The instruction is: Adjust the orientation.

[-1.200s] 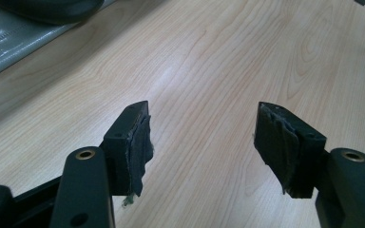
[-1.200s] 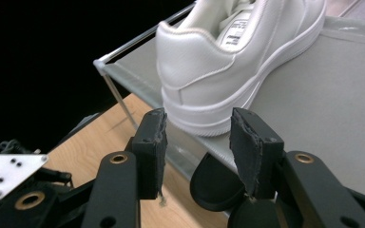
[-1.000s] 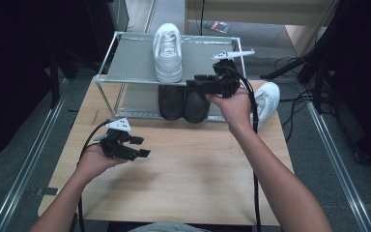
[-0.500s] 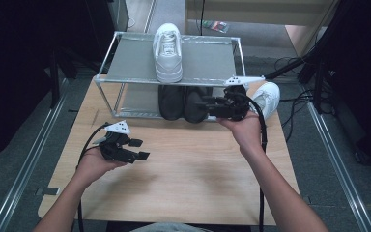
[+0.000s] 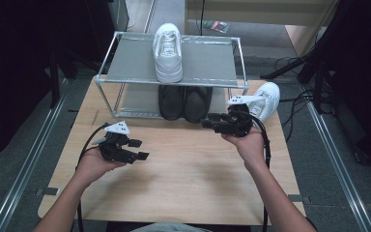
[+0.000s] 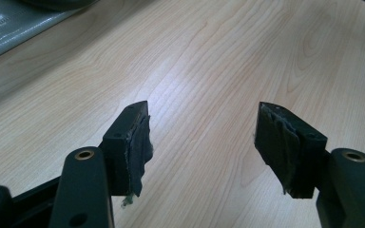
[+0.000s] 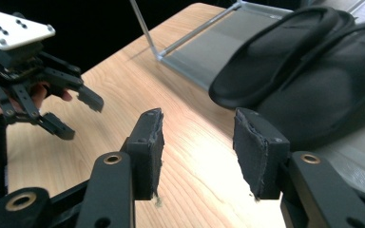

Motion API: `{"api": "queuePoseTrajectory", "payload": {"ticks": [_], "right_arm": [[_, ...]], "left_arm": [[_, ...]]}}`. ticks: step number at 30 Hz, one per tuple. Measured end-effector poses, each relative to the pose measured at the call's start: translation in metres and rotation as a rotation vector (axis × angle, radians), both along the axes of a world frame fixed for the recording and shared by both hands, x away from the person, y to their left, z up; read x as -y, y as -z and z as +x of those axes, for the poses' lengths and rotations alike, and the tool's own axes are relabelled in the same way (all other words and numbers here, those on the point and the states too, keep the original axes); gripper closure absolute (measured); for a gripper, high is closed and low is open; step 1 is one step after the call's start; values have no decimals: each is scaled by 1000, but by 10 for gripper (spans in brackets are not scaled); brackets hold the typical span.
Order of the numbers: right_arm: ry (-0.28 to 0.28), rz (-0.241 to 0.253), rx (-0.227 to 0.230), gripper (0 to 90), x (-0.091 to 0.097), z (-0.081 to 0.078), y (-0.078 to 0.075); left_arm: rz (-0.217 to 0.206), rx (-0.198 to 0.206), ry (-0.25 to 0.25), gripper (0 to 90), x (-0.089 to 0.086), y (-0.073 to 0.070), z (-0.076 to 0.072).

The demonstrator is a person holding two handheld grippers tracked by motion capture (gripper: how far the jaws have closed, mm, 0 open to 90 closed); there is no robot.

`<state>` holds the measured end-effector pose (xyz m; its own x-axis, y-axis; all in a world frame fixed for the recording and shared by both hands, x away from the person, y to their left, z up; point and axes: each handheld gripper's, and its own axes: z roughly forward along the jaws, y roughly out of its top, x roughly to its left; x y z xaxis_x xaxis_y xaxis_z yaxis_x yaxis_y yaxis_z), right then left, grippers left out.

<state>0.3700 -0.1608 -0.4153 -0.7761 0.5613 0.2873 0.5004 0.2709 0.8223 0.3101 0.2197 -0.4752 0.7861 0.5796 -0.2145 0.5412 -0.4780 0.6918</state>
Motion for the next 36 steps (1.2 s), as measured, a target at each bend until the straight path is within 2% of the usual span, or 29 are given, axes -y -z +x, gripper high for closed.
{"api": "queuePoseTrajectory", "payload": {"ticks": [5,11,12,24,29,31,32,34,36], "right_arm": [[38,19,-4,546,15,-6,11],[79,3,-7,545,32,-11,19],[99,-8,-6,545,40,-14,20],[202,-32,-1,545,81,-18,24],[252,-40,-5,545,101,-12,25],[256,-42,-6,545,103,-11,25],[274,-44,-11,546,111,-5,25],[280,-49,-12,546,113,-3,25],[291,-66,-19,546,119,9,23]], "left_arm": [[-5,5,0,371,1,0,4],[-4,2,12,371,5,-2,9],[-3,0,18,371,6,-2,10],[3,-10,30,370,7,-1,13],[9,-7,36,370,8,-1,11],[10,-10,36,370,8,-1,10],[10,-7,29,370,7,0,8],[14,-7,30,370,7,-1,8],[9,-9,21,370,6,-1,5]]}}
